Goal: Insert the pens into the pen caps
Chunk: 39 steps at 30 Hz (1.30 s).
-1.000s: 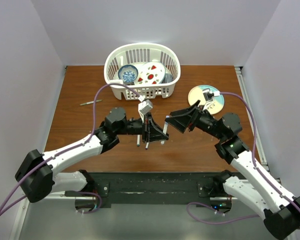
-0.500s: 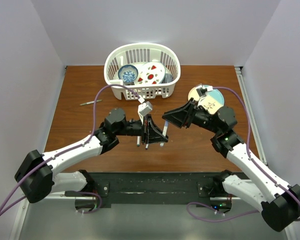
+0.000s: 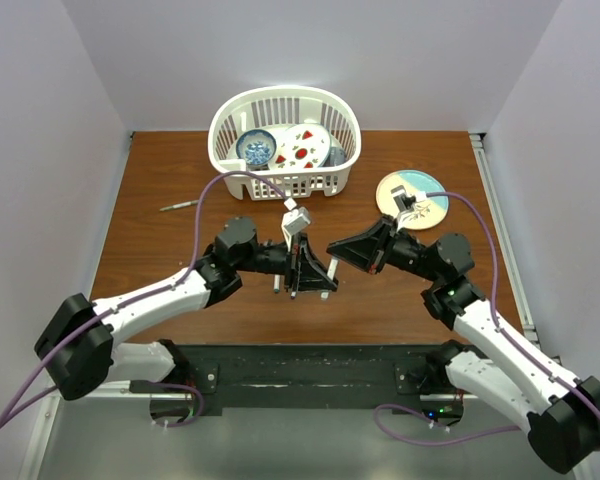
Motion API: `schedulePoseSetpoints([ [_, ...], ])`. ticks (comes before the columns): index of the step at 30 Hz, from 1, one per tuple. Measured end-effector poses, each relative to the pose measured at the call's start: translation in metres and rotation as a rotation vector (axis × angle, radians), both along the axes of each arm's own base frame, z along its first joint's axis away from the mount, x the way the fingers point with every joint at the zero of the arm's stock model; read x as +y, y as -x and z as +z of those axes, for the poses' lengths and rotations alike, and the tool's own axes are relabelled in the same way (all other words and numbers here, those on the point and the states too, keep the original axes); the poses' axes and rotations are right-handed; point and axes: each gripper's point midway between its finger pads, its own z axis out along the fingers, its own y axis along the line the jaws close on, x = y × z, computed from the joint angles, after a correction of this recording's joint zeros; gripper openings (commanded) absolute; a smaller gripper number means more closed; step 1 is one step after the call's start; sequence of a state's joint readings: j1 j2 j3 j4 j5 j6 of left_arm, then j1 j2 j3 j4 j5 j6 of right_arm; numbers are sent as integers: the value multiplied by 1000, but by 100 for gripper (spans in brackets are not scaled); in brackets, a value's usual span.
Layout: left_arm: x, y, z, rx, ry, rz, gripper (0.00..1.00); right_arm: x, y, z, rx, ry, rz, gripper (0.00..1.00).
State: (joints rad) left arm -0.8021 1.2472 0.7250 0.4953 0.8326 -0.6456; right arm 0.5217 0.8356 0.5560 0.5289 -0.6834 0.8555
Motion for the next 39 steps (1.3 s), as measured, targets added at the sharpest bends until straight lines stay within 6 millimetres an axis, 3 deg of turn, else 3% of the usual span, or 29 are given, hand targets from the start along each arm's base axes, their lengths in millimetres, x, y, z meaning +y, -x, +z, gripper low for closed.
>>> schedulePoseSetpoints([
  [15,-2,-3,-26,-15,-101,7,0,-8,4,-34,15,6,-86,0],
  [22,0,-17,-33,23,-106,-23,0,-6,-8,-44,37,-8,-166,0],
  [39,11,-43,-1,33,-42,-148,0,5,-31,-16,-76,-49,-284,0],
])
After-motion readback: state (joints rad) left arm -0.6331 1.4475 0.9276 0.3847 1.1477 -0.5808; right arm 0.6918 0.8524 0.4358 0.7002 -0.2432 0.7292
